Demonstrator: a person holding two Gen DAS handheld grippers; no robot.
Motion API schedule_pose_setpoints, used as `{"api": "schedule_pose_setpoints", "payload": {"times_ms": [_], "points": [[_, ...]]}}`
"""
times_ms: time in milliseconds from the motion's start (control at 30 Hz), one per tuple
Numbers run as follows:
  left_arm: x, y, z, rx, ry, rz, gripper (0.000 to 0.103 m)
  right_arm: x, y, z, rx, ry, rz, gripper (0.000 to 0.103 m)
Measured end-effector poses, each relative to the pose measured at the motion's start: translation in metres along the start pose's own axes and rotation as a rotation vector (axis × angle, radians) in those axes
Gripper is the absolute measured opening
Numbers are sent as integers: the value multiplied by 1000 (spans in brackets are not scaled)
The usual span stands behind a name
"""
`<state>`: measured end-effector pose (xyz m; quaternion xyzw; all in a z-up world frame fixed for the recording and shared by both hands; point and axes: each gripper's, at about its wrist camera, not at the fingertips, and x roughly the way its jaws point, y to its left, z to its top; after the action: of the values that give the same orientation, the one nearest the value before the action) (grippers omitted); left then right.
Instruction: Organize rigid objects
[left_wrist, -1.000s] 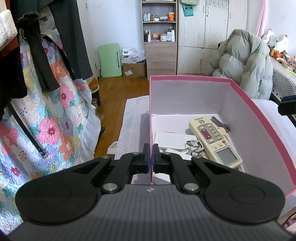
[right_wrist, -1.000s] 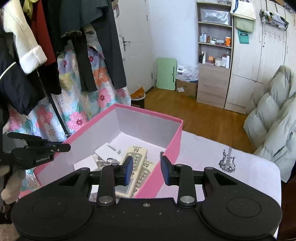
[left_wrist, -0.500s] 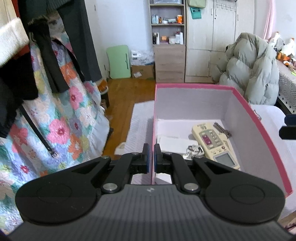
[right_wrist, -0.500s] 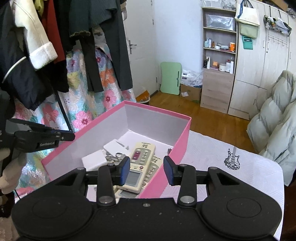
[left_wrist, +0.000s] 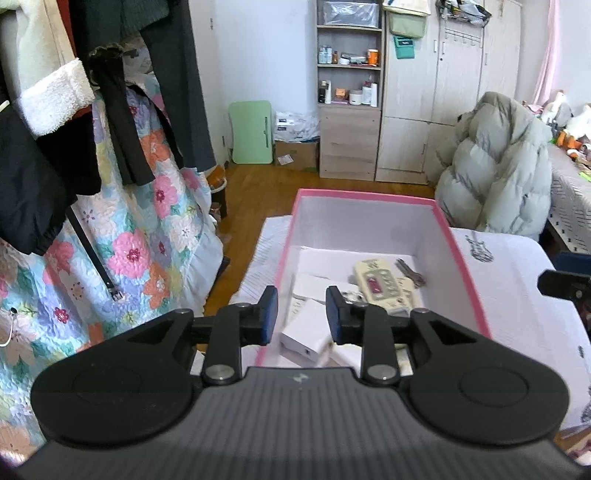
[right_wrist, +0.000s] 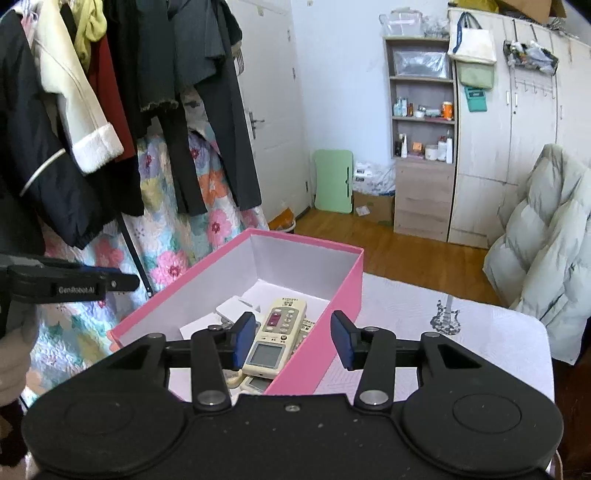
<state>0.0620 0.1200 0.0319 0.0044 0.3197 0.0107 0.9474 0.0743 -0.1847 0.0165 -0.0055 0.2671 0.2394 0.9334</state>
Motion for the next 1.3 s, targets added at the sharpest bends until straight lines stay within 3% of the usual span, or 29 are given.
{"api": "schedule_pose_setpoints", "payload": {"times_ms": [133, 300, 500, 700, 767, 833, 1300], "points": [[-10, -15, -7, 29, 10, -6, 34, -7, 5, -2, 7, 8, -31, 63], [-19, -28, -16, 56, 23, -31, 43, -8, 15, -4, -30, 71, -117, 66], [-28, -34, -25, 65, 27, -39, 52, -28, 8, -11, -35, 25, -167, 95], [-30, -40, -32, 63, 54, -41, 70, -32, -4, -15, -15, 40, -178, 99], [-30, -42, -33, 55, 65, -52, 86, -33, -10, -17, 18, 61, -178, 100], [-30, -45, -34, 52, 68, -55, 91, -34, -15, -19, 43, 82, -177, 100], [-36, -71, -47, 65, 114, -100, 93, -58, -28, -39, 33, 136, -137, 100]]}}
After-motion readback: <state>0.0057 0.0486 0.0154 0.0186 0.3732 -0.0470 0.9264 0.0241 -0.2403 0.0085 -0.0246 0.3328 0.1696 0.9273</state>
